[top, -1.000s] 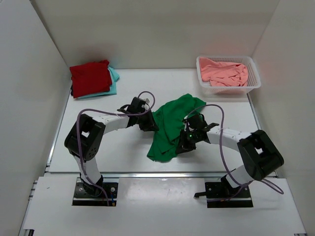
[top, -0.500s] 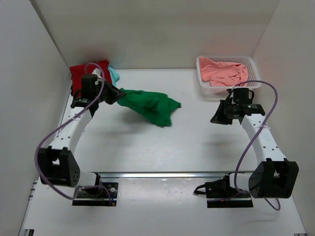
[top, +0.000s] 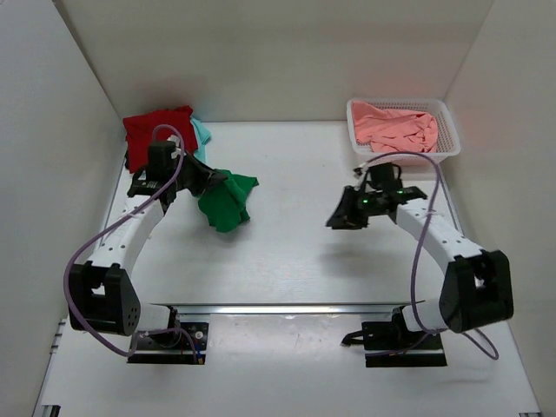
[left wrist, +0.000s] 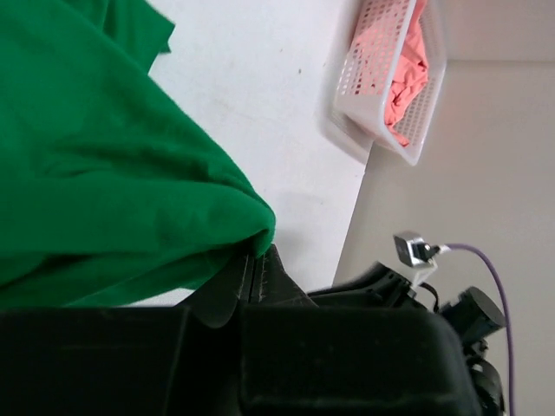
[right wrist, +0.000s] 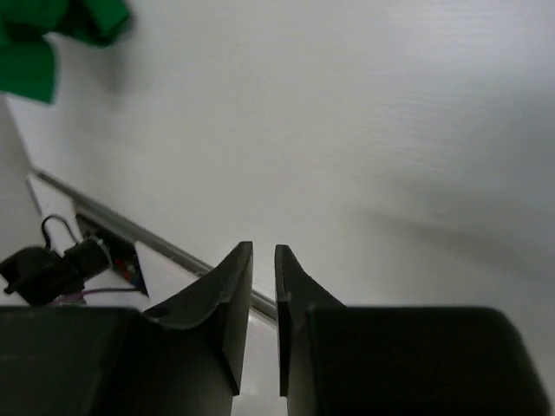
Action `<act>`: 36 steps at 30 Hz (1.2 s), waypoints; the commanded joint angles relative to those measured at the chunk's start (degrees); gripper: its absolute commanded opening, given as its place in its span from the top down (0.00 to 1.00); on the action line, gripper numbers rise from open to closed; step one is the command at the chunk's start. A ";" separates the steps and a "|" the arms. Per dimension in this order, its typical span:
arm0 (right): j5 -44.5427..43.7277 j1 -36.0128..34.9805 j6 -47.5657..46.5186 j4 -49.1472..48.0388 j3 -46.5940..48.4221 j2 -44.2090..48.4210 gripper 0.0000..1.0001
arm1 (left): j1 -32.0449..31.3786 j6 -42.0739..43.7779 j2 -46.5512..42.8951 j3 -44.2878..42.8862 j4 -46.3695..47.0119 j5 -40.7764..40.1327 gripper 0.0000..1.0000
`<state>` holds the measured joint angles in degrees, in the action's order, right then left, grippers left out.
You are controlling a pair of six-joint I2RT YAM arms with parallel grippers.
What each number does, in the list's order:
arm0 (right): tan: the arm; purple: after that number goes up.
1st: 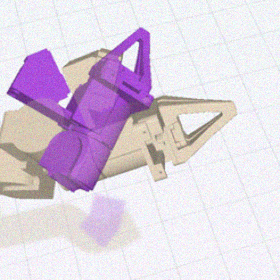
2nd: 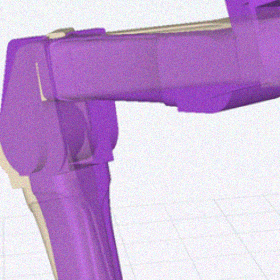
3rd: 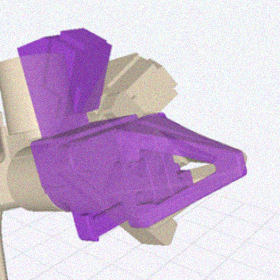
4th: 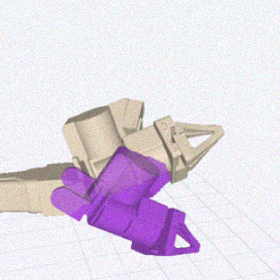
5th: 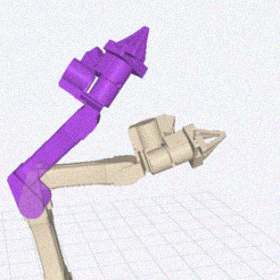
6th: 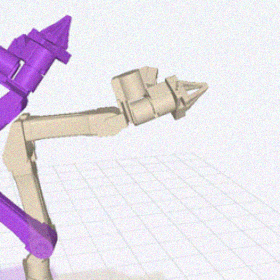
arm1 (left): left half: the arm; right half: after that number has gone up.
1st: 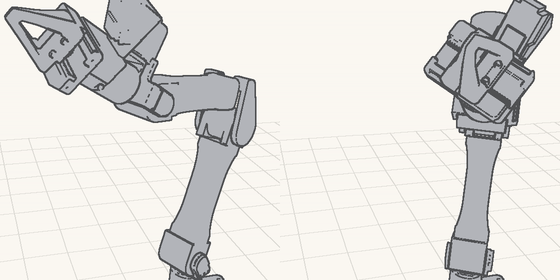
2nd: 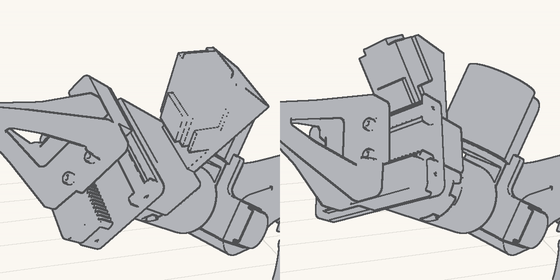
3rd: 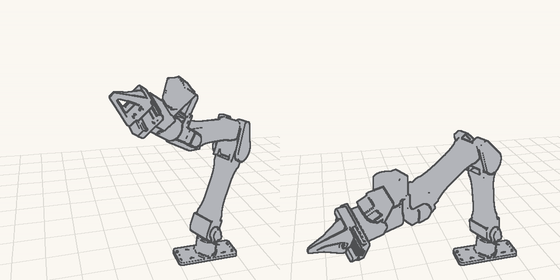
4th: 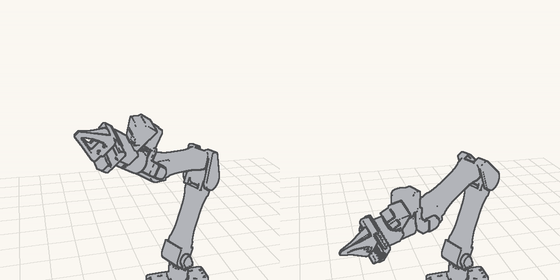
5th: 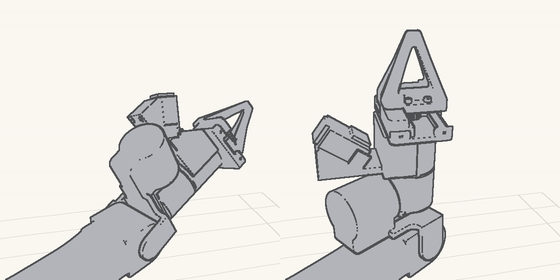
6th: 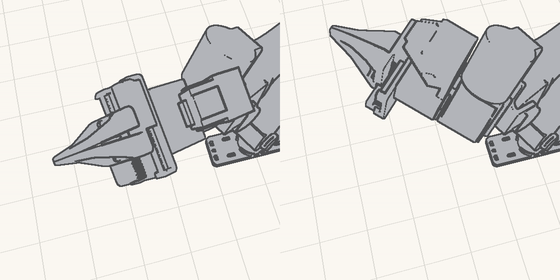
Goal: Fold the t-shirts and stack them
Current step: Flatten out the tshirt
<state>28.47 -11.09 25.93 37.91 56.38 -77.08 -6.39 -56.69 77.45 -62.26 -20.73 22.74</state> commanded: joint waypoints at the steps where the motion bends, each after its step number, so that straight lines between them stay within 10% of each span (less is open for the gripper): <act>1: 10.82 -6.90 12.90 -24.75 -3.55 -4.72 0.73 | -0.02 -1.85 -3.88 1.52 0.78 2.48 0.99; 5: 7.05 -13.41 15.82 -30.09 2.03 -17.19 0.52 | 1.64 -3.43 -8.45 5.82 0.08 3.18 0.96; 19: 5.72 -24.76 27.41 -34.06 37.91 -56.40 0.43 | 4.63 -5.62 -12.94 8.03 -0.10 5.65 0.89; 21: 6.42 -25.47 27.59 -30.36 44.66 -59.93 0.55 | 5.07 -5.89 -12.50 7.94 0.95 5.99 0.87; 24: 9.76 -25.91 25.76 -26.50 50.91 -63.01 0.98 | 5.69 -5.45 -11.97 6.98 1.48 6.70 0.79; 30: 6.18 -21.44 9.00 -4.10 54.79 -52.60 1.00 | 10.25 -8.78 -10.48 6.37 5.87 10.65 0.61; 36: -7.64 -11.35 -6.67 26.14 69.03 -40.19 1.00 | 12.55 0.86 -10.65 -4.70 -6.13 3.12 0.66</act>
<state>27.53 -29.56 30.44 46.87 118.02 -131.02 6.15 -61.56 68.45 -59.81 -21.98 29.56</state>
